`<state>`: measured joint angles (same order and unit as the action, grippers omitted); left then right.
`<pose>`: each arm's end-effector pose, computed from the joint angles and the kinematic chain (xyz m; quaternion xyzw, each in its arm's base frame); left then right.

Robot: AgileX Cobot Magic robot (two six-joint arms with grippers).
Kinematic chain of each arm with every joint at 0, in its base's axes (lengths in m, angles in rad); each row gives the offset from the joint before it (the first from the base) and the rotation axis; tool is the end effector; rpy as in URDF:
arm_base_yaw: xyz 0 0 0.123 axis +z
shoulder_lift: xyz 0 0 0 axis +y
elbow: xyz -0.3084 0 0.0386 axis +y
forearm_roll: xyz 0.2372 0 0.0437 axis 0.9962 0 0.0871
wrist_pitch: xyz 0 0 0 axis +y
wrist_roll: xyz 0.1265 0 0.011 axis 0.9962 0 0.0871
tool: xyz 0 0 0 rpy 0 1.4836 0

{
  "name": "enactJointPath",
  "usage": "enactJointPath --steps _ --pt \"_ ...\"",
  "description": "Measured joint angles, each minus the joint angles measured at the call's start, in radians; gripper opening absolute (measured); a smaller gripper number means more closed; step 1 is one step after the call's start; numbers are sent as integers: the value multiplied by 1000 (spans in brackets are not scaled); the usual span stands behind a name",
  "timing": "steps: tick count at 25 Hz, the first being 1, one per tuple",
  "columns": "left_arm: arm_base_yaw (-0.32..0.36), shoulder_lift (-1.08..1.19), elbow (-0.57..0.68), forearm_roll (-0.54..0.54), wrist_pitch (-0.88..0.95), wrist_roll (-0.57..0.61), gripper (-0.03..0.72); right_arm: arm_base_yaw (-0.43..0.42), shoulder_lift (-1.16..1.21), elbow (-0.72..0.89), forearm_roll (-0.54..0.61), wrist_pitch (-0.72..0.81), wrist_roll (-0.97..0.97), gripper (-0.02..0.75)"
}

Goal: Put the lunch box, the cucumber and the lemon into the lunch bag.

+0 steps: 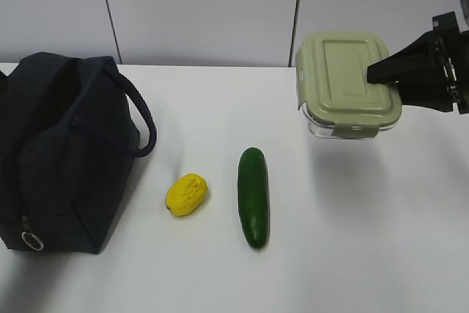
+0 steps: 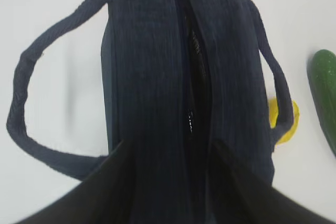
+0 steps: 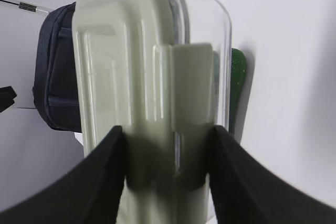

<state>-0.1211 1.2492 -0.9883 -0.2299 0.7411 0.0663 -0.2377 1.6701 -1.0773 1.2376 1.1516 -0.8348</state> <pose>0.2531 -0.0505 0.3104 0.0331 0.9415 -0.1093 0.3171 0.3338 0.0319 0.2716 0.0079 0.8539 0.4642 0.2350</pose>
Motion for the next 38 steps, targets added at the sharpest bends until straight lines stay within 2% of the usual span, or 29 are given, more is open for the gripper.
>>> enactJointPath --steps 8,13,19,28,31,35,38 --pt "4 128 -117 33 36 0 314 81 -13 0 43 2 6 351" --pt "30 181 -127 59 83 0 321 157 -13 3 97 6 8 351" --pt "50 215 -127 68 101 0 328 211 -13 4 128 6 8 351" --pt "55 295 -129 -9 107 31 322 267 -13 4 198 6 8 351" --pt "55 299 -129 -33 107 46 244 291 -13 4 220 6 8 351" --pt "55 299 -129 -99 135 115 52 325 -13 4 247 6 3 351" --pt "55 299 -129 -192 154 182 11 344 -13 4 281 6 -6 351"
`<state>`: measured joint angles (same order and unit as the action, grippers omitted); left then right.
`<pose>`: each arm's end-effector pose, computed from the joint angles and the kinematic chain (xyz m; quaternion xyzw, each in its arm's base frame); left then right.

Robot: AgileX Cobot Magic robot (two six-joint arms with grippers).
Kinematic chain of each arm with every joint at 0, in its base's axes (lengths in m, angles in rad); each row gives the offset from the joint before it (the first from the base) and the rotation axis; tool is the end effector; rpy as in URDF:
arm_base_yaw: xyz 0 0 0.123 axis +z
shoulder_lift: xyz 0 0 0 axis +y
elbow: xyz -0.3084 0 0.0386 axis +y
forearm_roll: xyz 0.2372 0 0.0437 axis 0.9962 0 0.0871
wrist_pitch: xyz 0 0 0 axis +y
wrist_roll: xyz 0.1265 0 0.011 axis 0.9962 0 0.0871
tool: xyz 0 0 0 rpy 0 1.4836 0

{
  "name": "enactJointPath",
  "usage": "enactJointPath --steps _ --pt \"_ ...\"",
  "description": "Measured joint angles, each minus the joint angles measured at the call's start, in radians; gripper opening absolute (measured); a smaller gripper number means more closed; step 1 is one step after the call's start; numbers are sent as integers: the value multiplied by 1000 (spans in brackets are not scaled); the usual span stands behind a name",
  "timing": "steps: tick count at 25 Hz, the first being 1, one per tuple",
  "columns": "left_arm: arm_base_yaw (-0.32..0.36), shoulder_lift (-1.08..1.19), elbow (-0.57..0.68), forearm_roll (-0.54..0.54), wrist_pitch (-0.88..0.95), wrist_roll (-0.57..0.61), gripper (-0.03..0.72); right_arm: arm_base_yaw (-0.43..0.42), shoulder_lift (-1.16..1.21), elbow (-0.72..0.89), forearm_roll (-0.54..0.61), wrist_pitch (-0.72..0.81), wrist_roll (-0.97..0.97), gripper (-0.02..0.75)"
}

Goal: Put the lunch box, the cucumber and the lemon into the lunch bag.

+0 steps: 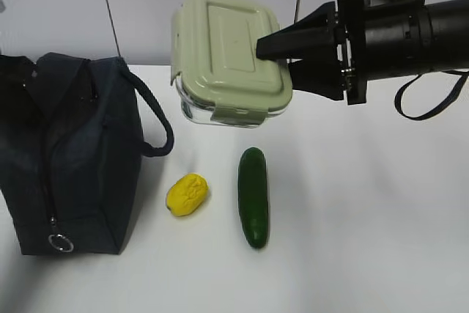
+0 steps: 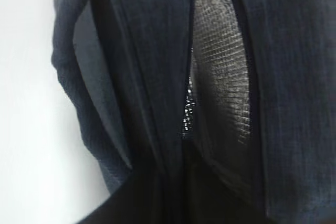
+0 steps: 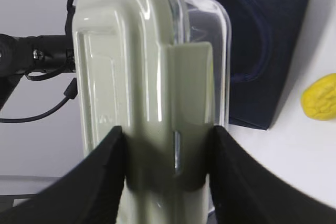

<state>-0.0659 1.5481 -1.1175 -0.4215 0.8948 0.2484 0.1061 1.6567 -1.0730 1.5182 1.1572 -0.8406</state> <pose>0.3064 -0.0608 0.2610 0.0501 0.9685 -0.1671 0.1778 0.3147 0.1503 0.3030 -0.0612 0.7830 0.5878 0.1939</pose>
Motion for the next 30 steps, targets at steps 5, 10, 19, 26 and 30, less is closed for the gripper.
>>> enactJointPath --steps 5,10,19,26,30 --pt "0 0 0 -134 20 80 6 8 0 2 54 0 -1 351" --pt "0 0 0 -262 31 148 5 8 0 2 76 -6 -2 351" --pt "-28 0 0 -352 27 212 4 23 0 2 159 -10 -2 351" --pt "-100 0 0 -367 -37 218 4 62 0 3 176 -13 -19 351" --pt "-130 0 0 -390 -60 218 3 67 10 4 200 -22 -23 351"
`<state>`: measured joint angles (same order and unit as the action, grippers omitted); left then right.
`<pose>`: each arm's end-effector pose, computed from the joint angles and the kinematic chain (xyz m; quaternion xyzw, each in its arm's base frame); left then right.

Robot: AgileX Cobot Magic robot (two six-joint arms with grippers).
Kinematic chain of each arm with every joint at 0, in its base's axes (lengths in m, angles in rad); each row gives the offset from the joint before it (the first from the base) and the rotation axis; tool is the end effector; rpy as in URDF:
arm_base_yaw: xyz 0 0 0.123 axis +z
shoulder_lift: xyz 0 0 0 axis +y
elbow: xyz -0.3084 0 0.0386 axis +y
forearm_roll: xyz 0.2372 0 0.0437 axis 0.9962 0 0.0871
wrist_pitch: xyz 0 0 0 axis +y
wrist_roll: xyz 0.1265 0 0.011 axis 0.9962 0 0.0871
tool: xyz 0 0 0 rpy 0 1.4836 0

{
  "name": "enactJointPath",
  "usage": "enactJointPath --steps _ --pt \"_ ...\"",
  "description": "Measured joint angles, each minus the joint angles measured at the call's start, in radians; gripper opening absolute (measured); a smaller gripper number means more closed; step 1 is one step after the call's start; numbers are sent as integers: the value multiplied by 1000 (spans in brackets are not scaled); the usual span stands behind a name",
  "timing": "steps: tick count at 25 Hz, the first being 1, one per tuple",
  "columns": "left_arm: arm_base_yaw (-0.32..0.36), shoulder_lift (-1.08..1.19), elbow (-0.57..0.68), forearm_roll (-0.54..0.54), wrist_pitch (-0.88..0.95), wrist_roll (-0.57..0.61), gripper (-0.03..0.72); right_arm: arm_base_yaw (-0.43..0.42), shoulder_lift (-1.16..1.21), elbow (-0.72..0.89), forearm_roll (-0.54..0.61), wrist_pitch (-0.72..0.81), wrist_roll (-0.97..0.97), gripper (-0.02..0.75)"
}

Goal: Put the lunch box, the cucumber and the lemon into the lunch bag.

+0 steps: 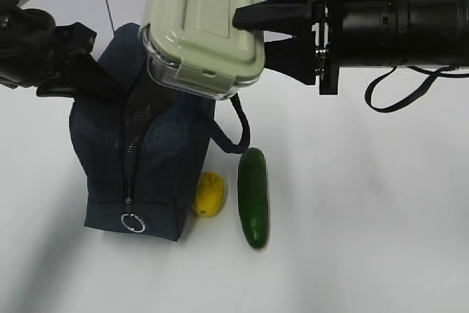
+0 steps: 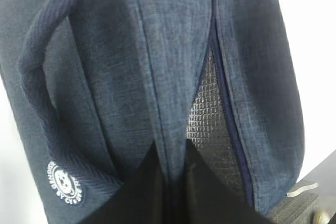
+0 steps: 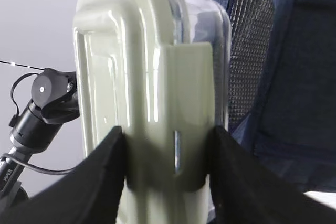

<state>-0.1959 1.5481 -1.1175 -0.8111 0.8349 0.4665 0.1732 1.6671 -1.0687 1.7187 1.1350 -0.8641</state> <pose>0.3043 -0.1300 0.2832 0.1014 0.9182 -0.3112 0.2232 0.3189 0.1714 0.3173 -0.0235 0.7379 0.6426 0.2051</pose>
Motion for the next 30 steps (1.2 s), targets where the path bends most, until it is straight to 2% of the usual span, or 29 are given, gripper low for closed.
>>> enactJointPath --steps 6,17,30 --pt "-30 0 0 -8 -15 0 3 27 46 0 9 -43 -2 351" --pt "-35 0 0 -64 -22 7 3 29 125 0 26 -131 -14 351" --pt "-35 0 0 -220 -14 94 3 29 188 0 18 -159 -31 351"
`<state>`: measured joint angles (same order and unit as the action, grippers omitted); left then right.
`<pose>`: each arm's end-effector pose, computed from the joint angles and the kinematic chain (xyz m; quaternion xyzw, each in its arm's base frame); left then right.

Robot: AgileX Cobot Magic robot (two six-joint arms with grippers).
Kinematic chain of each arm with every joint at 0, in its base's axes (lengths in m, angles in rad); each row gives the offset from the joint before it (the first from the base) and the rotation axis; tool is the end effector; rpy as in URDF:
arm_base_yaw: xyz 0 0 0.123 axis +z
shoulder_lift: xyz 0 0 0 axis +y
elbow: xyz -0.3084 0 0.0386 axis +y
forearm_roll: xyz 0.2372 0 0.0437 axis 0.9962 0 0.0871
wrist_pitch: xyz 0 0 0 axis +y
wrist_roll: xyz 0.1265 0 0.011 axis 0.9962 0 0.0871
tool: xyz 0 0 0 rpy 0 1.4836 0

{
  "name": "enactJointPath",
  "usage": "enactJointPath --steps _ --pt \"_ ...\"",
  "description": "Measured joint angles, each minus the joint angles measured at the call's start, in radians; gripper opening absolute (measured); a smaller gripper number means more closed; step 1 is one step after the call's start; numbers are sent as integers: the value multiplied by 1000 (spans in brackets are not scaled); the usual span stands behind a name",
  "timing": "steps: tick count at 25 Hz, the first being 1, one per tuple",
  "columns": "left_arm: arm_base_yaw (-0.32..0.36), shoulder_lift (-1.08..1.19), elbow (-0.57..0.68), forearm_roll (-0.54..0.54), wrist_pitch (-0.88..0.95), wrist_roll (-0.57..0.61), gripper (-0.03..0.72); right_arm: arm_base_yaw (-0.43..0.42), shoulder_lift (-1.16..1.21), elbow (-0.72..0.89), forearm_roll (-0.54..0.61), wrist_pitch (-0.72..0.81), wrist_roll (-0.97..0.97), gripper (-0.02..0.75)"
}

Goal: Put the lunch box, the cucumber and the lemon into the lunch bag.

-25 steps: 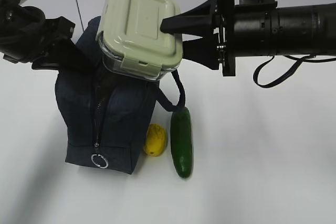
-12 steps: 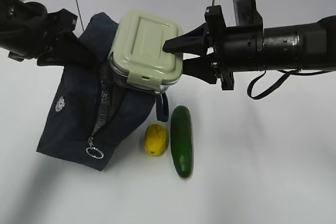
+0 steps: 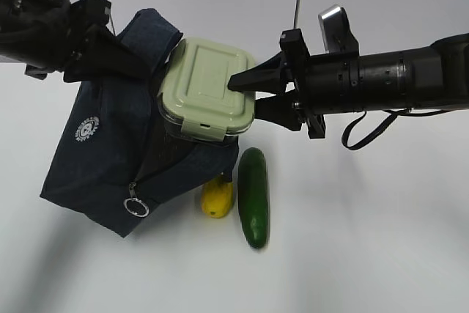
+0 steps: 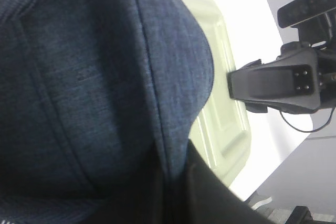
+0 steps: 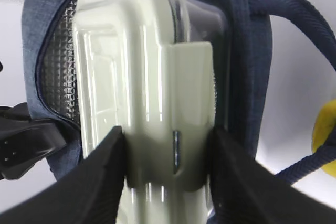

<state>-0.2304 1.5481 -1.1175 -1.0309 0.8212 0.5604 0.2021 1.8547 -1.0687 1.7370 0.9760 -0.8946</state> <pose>0.3038 -0.1532 0.2988 0.0918 0.8851 -0.3866 0.2423 0.3589 0.1794 0.2389 0.0563 0.7903 0.5844 0.1752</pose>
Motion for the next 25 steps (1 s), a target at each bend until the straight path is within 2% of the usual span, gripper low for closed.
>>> enactJointPath --steps 18,25 --pt "-28 51 0 -167 28 73 2 20 2 -6 9 -26 -48 351" --pt "-30 102 0 -307 48 130 2 28 15 -27 9 -96 -78 351"
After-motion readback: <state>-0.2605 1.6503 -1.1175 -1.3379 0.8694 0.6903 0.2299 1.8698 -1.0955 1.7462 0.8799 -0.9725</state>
